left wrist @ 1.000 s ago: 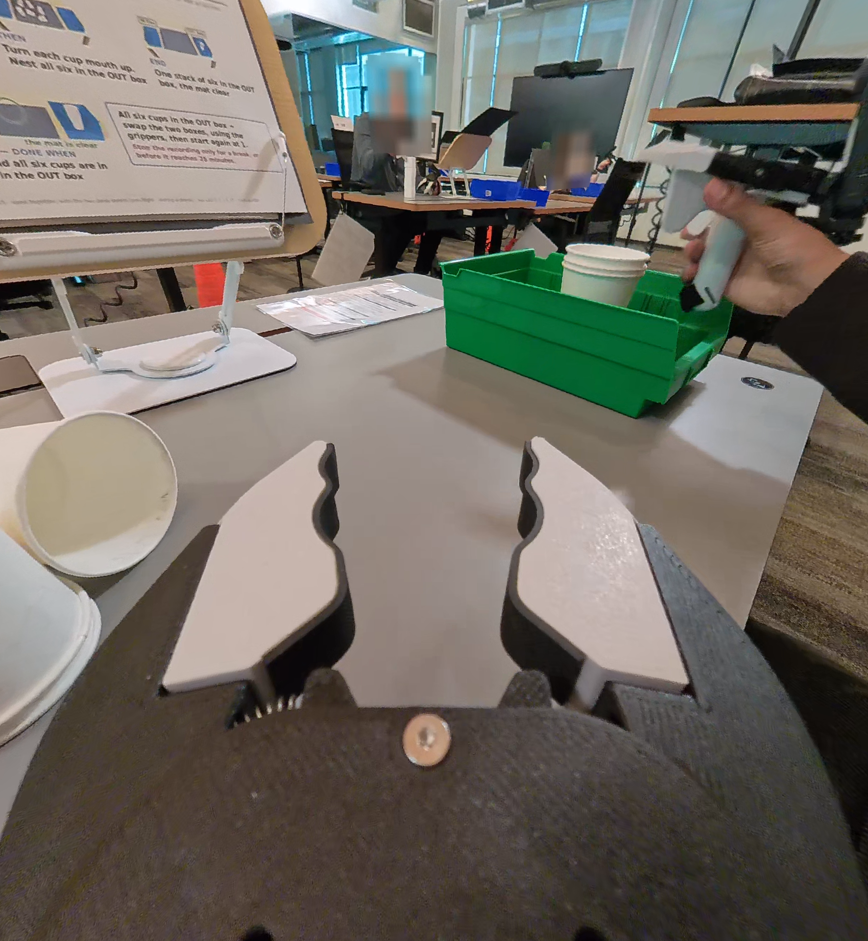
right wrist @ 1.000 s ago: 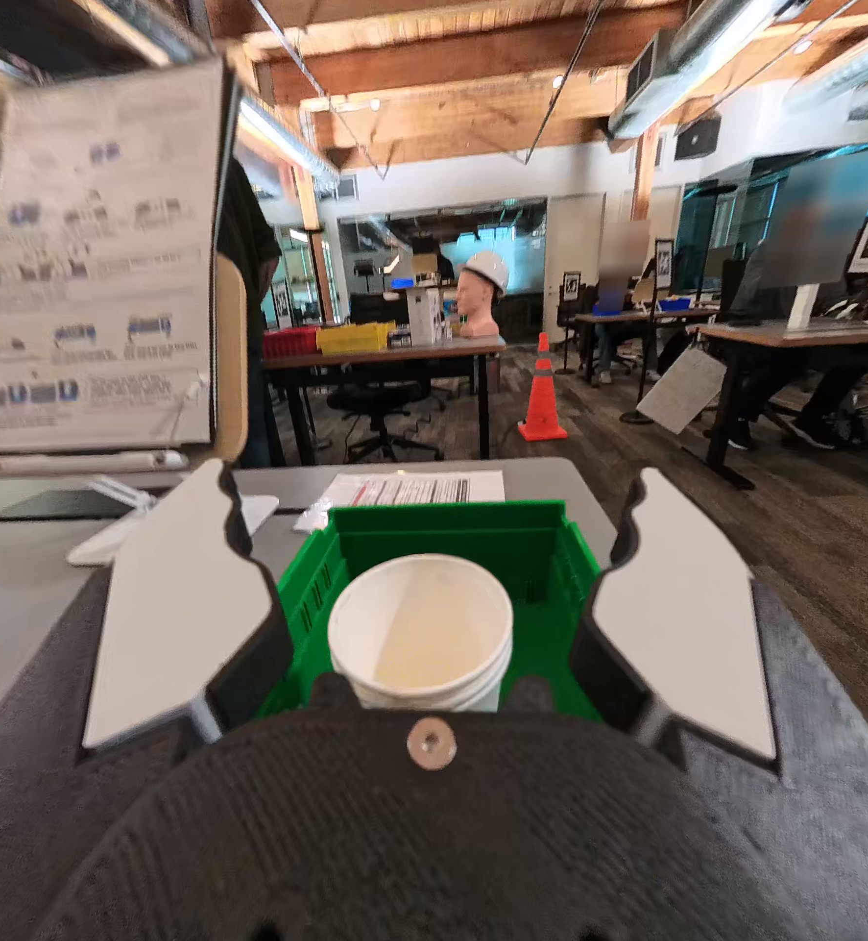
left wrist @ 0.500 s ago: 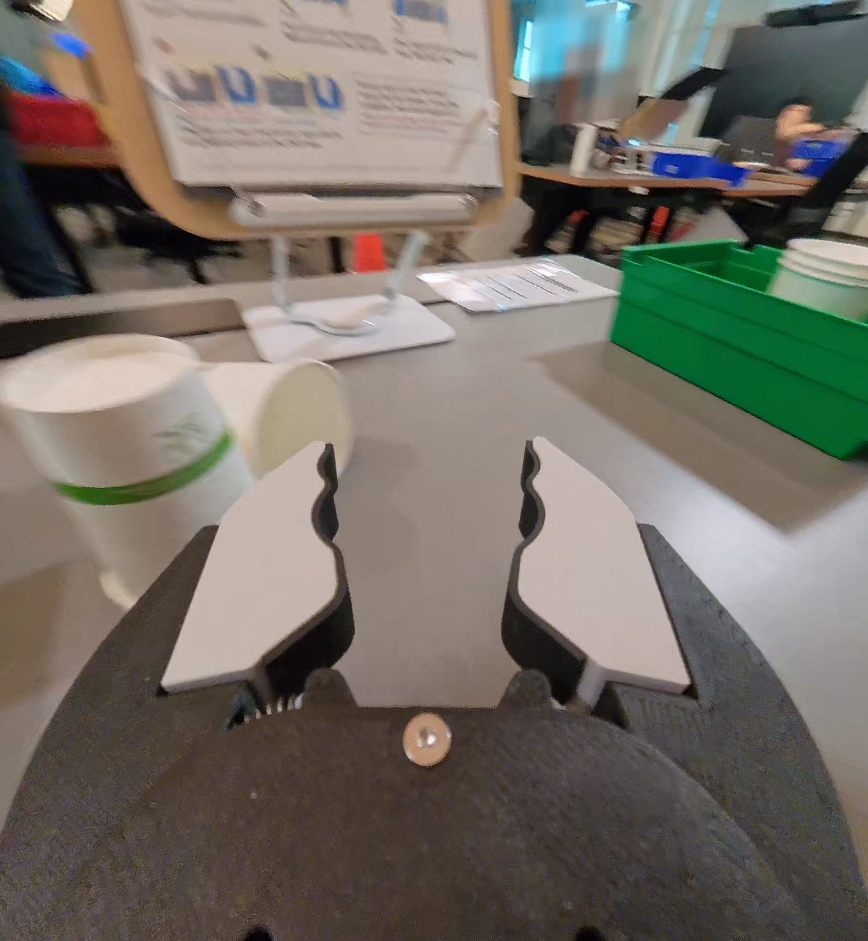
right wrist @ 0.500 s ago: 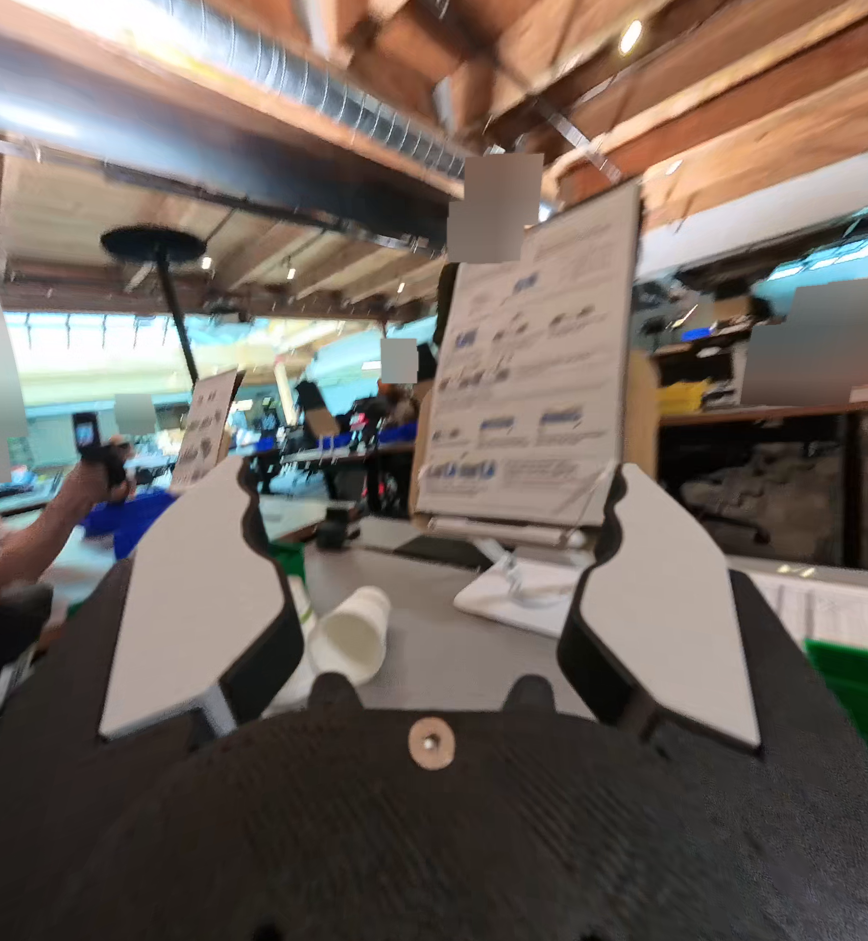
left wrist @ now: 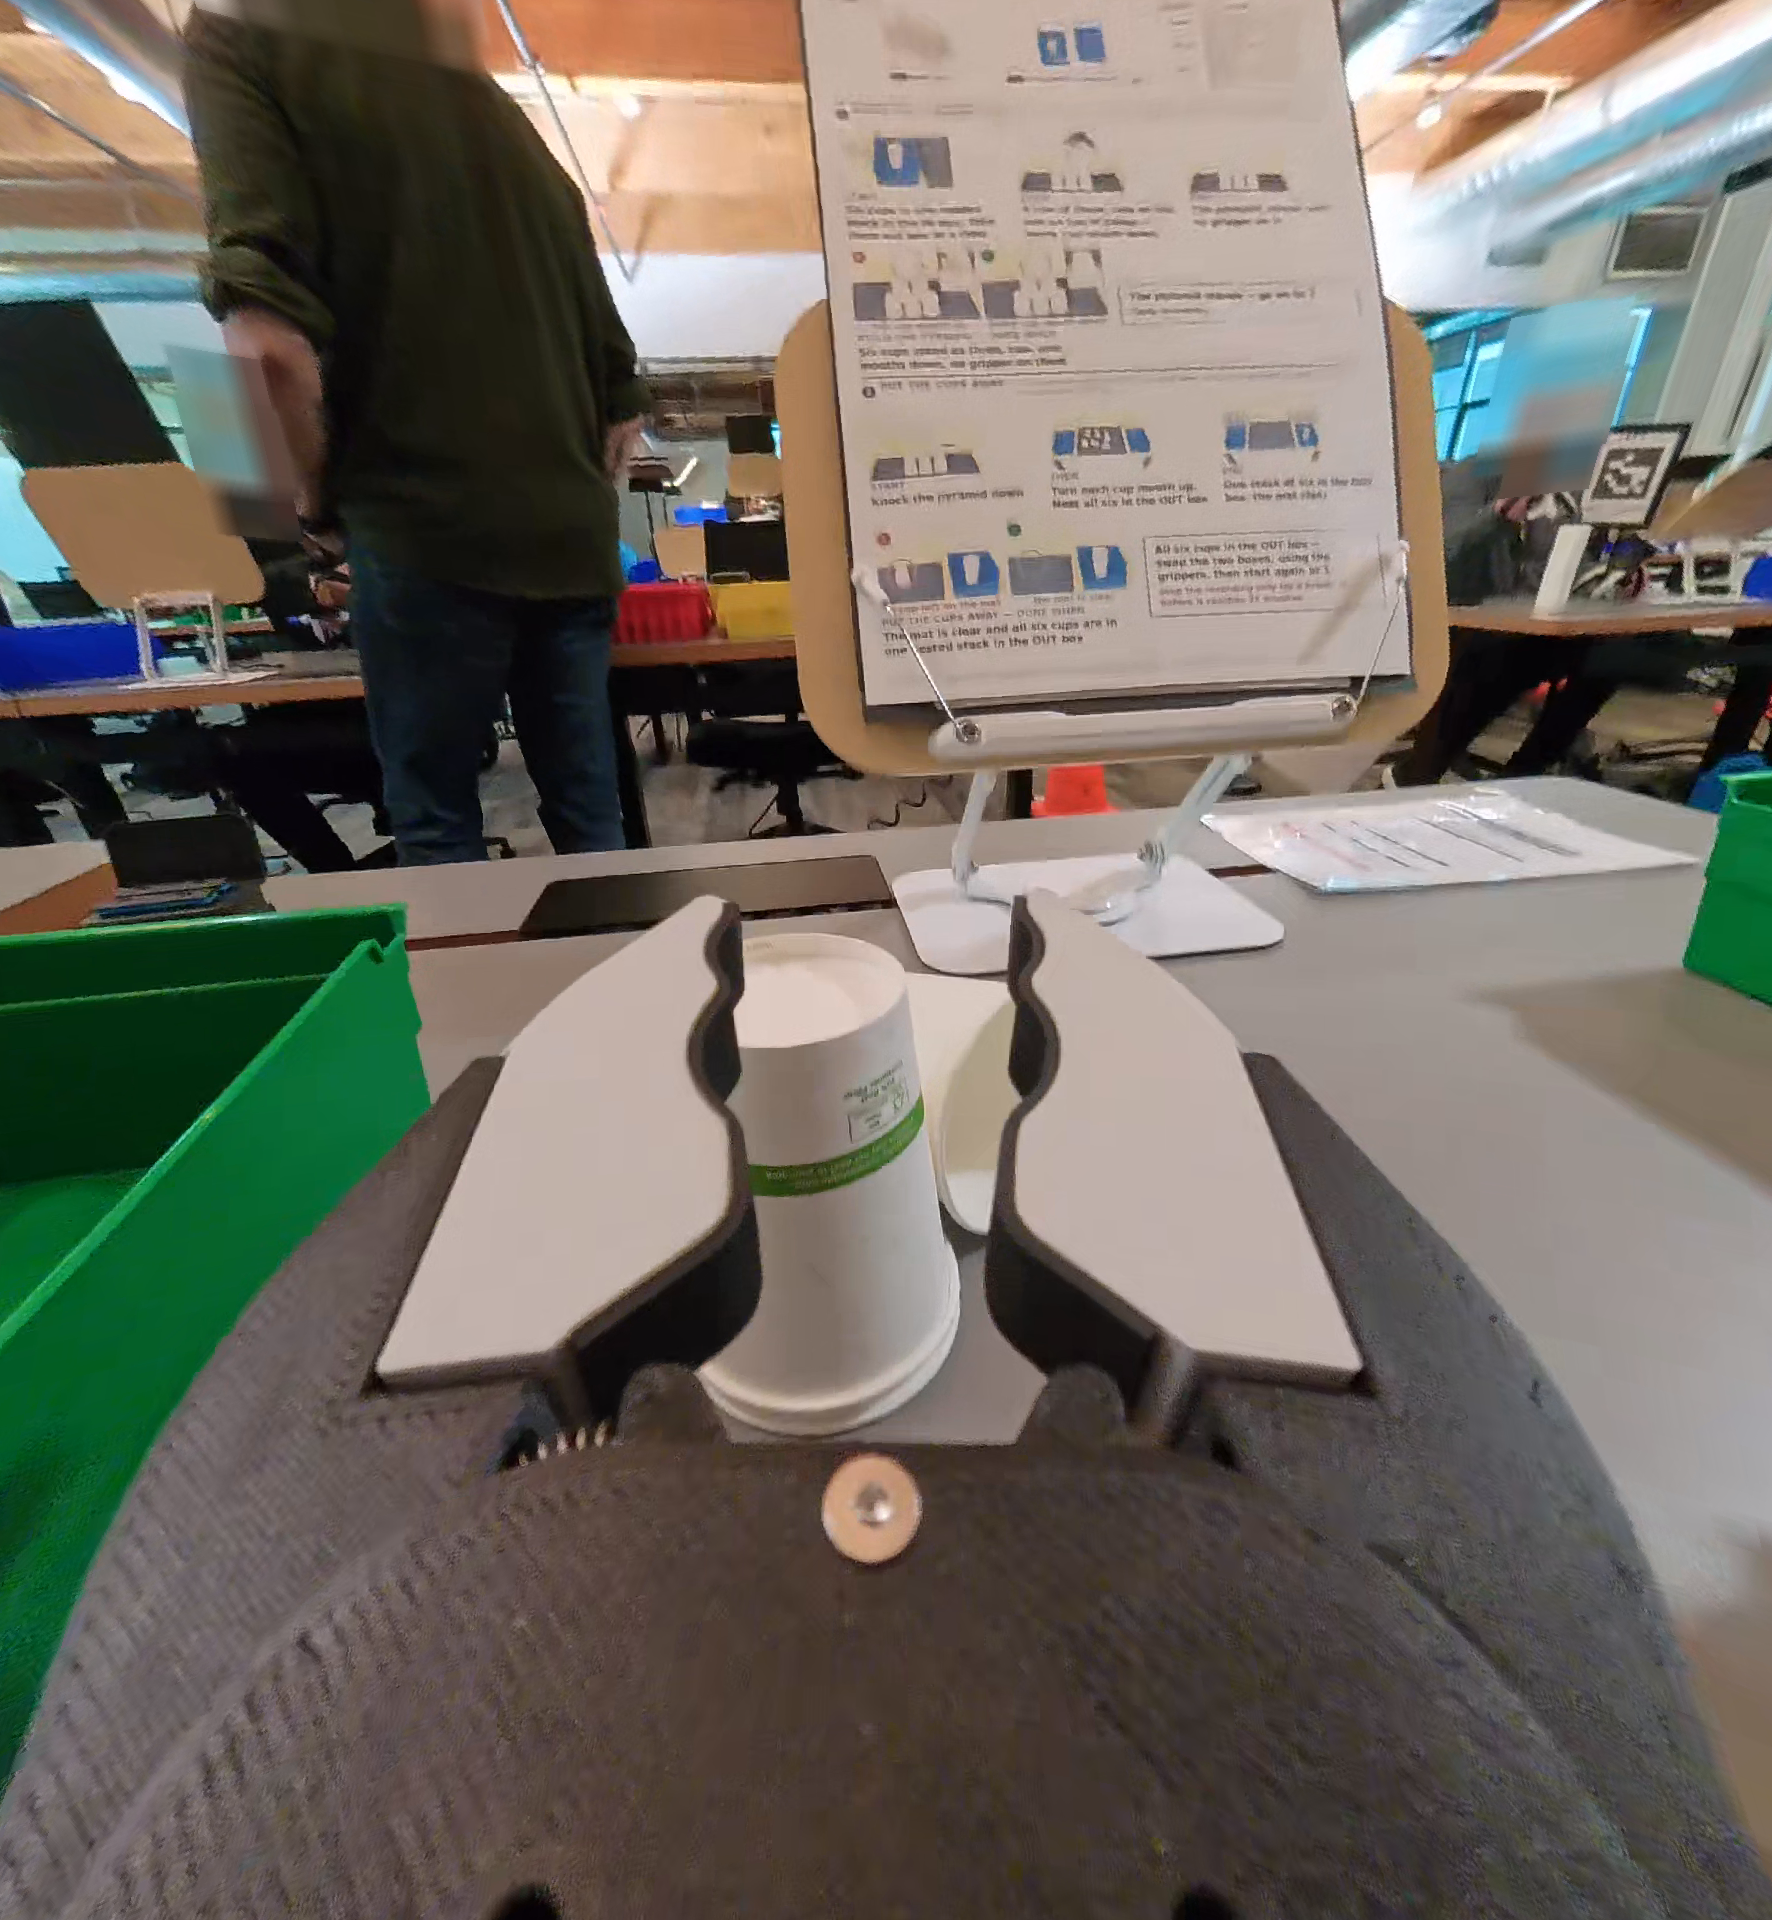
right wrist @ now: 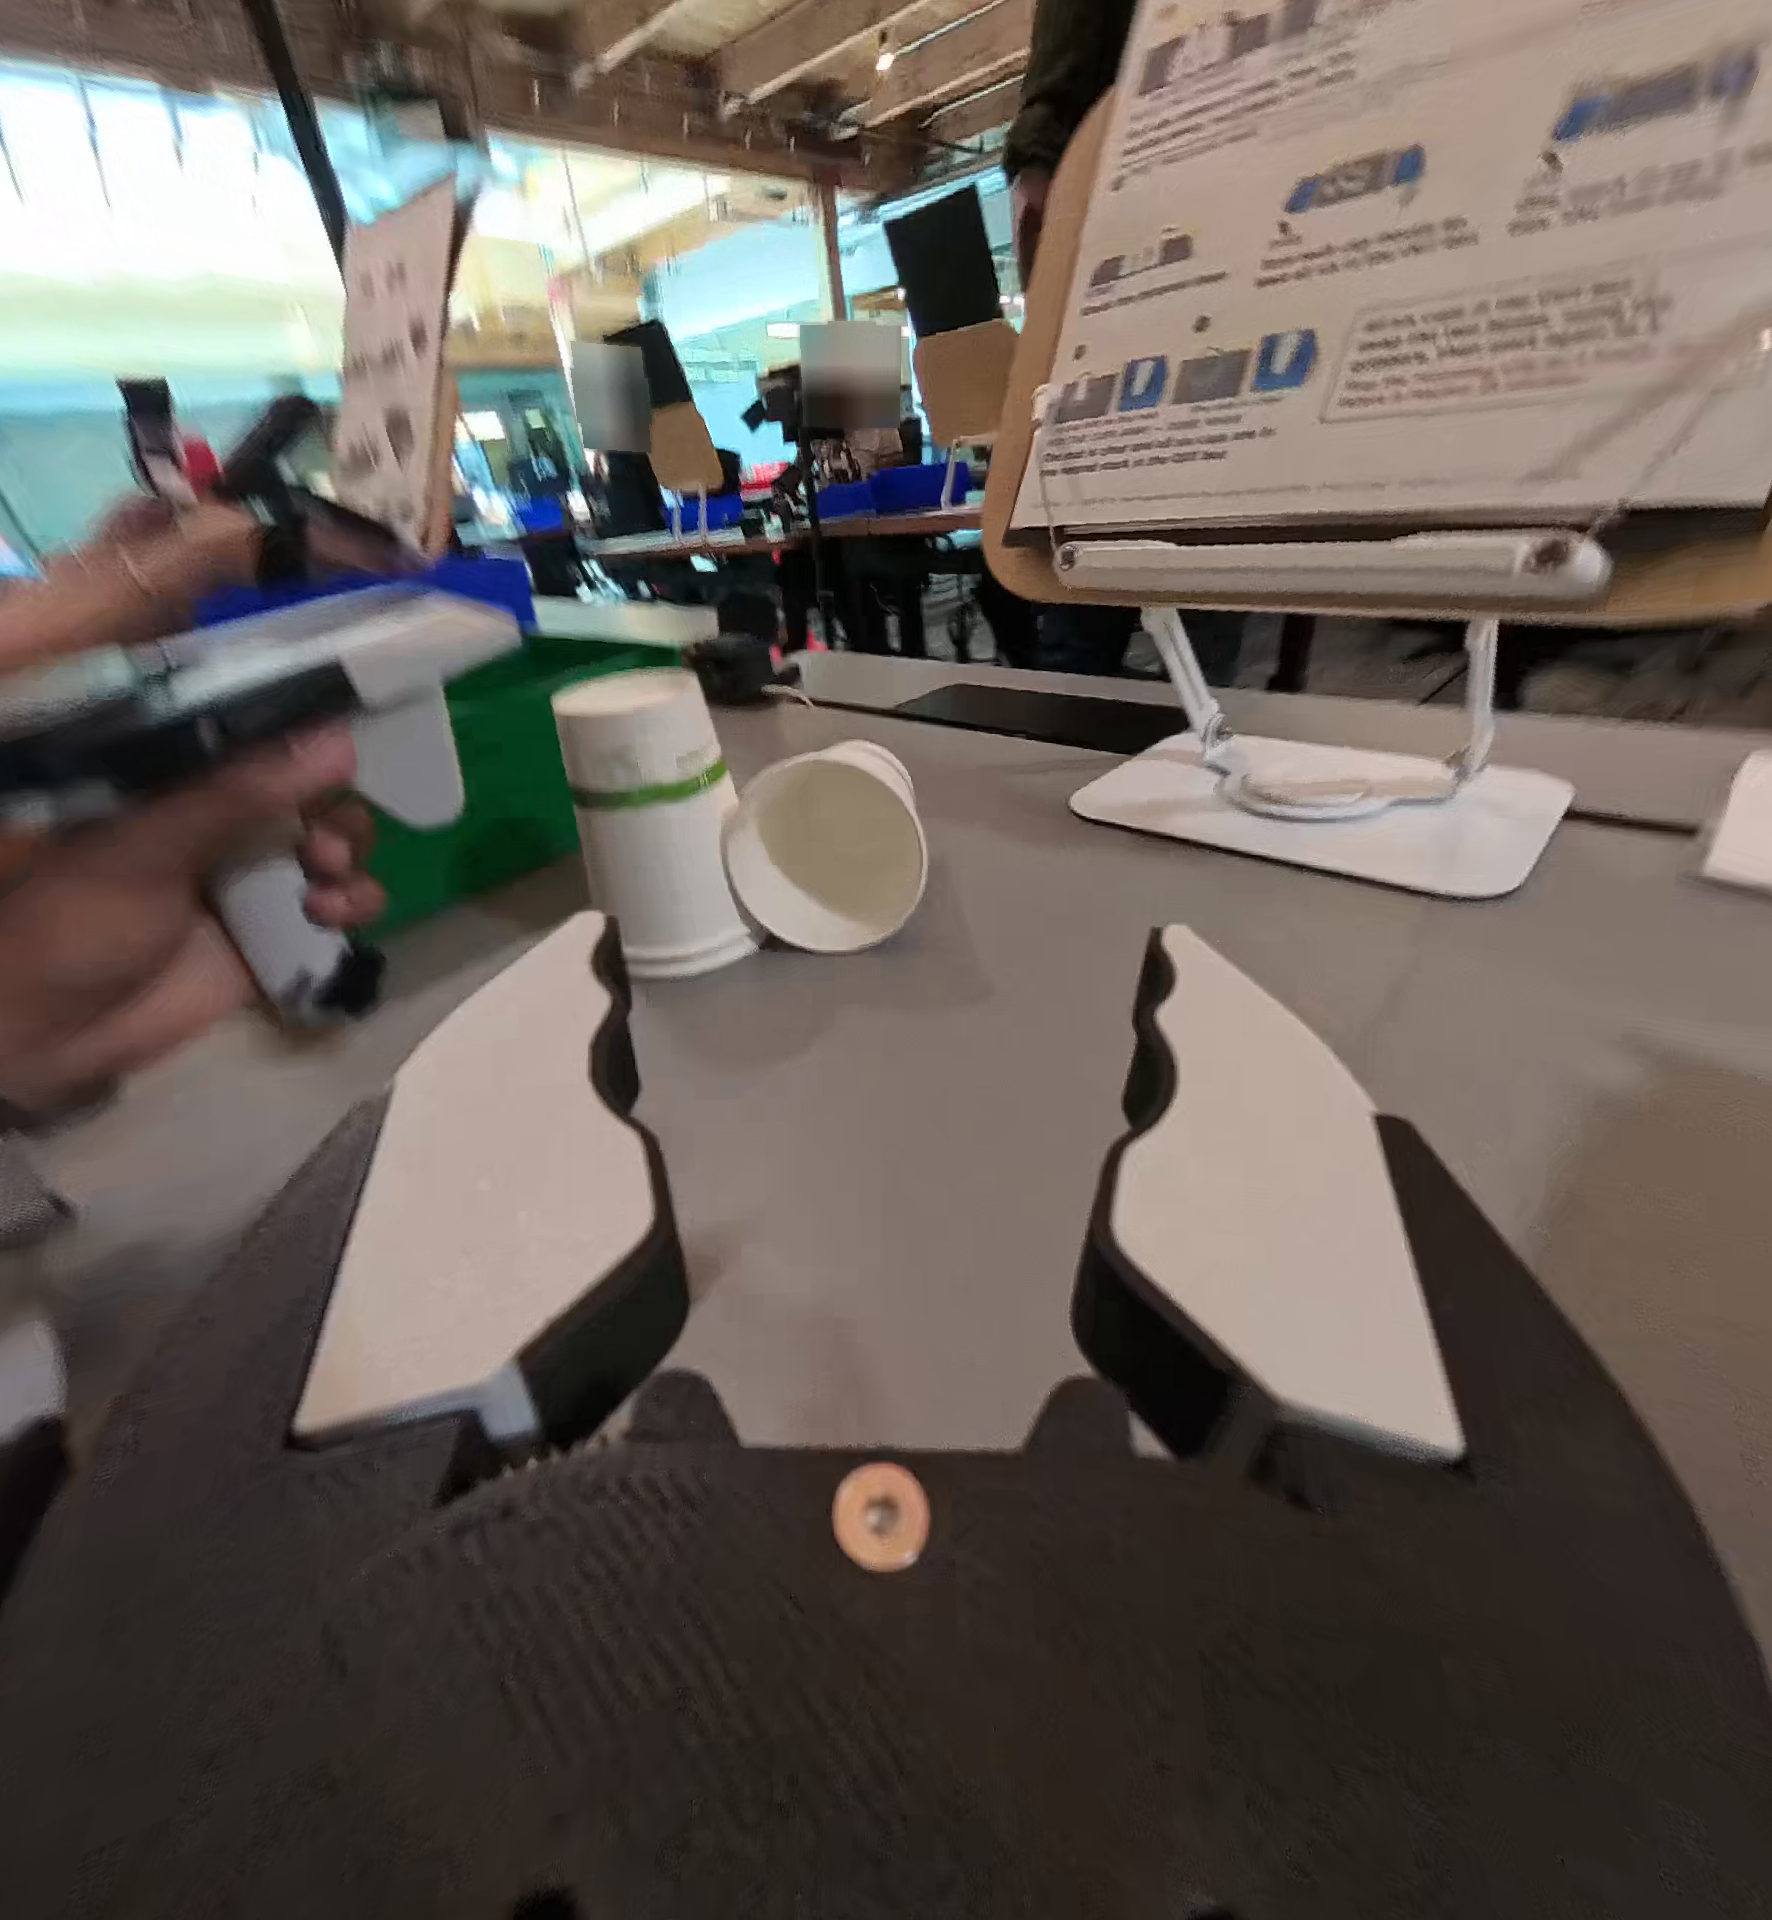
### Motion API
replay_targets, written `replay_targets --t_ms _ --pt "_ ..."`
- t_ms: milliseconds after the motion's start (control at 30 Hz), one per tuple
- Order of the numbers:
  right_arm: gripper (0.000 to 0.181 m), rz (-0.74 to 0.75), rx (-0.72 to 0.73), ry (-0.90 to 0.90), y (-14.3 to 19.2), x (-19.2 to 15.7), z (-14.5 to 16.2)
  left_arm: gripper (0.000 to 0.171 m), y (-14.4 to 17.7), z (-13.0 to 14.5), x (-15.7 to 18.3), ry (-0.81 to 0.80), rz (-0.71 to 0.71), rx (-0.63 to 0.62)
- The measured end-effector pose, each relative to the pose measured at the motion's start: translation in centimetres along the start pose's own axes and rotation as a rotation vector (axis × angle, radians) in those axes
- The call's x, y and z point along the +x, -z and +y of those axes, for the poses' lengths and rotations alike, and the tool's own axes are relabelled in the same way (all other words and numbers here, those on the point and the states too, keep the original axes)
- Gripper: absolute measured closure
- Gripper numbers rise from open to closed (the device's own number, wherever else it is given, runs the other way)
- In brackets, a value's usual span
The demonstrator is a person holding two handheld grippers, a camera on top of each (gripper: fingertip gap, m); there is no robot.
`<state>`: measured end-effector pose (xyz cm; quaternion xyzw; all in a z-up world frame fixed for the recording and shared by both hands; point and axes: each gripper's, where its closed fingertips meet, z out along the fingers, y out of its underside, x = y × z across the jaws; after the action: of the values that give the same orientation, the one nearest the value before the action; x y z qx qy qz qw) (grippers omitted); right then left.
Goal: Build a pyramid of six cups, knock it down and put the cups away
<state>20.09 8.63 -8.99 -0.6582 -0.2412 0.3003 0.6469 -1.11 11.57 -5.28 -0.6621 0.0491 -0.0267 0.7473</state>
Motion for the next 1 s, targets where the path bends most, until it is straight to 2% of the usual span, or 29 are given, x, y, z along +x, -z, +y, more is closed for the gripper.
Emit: replay_targets --t_ms 67,100,200,300,467,533,633,733,833,1000 --pt "0.09 -0.028 0.012 -0.122 0.0 0.9 -0.7 0.12 0.1 0.8 0.4 -0.019 0.027 -0.046" --pt "0.094 -0.034 0.0 -0.118 -0.3 1.4 -0.6 0.118 0.2 1.4 0.5 -0.023 0.037 -0.072" --pt "0.103 0.009 -0.036 0.072 -2.1 3.0 -0.2 0.119 1.3 2.3 0.8 -0.014 0.064 -0.105" --pt "0.105 0.002 -0.069 0.218 -6.0 3.3 0.1 0.119 2.9 2.5 0.2 -0.011 0.058 -0.129" --pt "0.116 -0.101 -0.334 0.255 -14.1 2.4 3.7 0.119 5.9 3.5 -1.5 0.116 0.035 -0.191" --pt "0.117 -0.125 -0.395 0.259 -16.7 1.9 4.6 0.119 6.9 4.1 -1.9 0.182 0.037 -0.222" --pt "0.117 -0.123 -0.468 0.357 -19.3 1.9 6.6 0.118 8.1 4.8 -2.6 0.242 0.025 -0.249" --pt "0.136 -0.118 -0.488 0.45 -20.4 1.8 8.1 0.118 9.1 5.7 -3.0 0.254 0.018 -0.286" --pt "0.172 -0.075 -0.51 0.49 -20.7 2.6 8.3 0.117 10.0 6.3 -3.1 0.276 0.02 -0.32" --pt "0.178 -0.129 -0.522 0.343 -20.0 2.8 7.3 0.117 11.1 6.2 -2.8 0.263 0.029 -0.333"
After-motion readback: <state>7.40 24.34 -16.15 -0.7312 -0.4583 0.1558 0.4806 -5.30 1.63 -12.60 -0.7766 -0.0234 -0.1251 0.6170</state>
